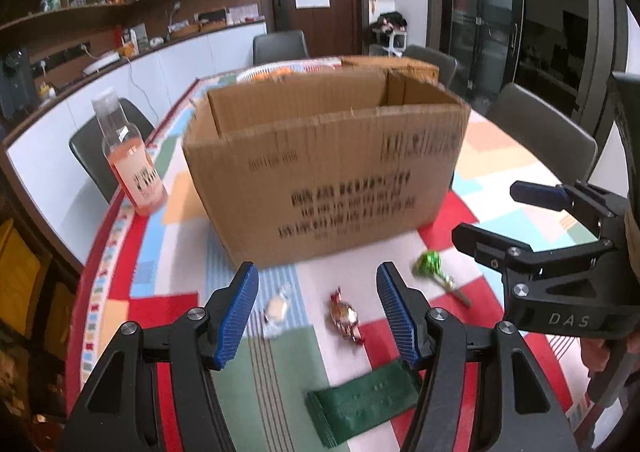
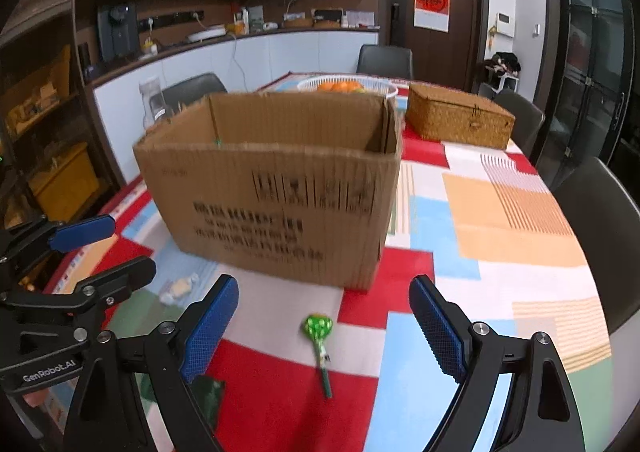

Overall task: Organize snacks
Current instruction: 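Withdraw both tools from the box back toward the remaining snacks, then grasp the gold-wrapped candy with the left tool while the right tool grasps the green lollipop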

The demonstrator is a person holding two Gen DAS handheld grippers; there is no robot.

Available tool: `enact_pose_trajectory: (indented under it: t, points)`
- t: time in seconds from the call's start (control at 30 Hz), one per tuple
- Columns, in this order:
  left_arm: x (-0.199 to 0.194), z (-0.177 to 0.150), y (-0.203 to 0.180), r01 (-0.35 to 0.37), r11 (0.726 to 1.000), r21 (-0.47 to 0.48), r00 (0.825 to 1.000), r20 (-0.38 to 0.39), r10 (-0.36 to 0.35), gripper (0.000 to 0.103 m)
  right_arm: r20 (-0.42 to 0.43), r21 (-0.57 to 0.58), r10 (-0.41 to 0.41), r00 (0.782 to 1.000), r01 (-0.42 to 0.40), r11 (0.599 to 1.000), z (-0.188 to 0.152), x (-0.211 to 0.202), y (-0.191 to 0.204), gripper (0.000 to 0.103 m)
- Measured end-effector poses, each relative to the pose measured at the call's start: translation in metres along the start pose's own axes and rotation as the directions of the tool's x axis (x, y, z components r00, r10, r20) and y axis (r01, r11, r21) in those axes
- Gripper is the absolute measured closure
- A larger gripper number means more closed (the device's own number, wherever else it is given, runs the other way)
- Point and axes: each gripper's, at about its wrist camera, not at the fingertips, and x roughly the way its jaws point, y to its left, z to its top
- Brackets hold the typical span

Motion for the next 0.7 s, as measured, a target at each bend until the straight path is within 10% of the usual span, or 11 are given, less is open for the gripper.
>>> enact_pose_trajectory:
  t: [0.7]
  points:
    - [0.08,-0.029,-0.002,0.063,0.996,-0.055,0.975,-0.211,-0.074,0.051,-0.225,0.065,0.045,0.973,-0.031,0.997,-0.039,0.065,-0.011,0.046]
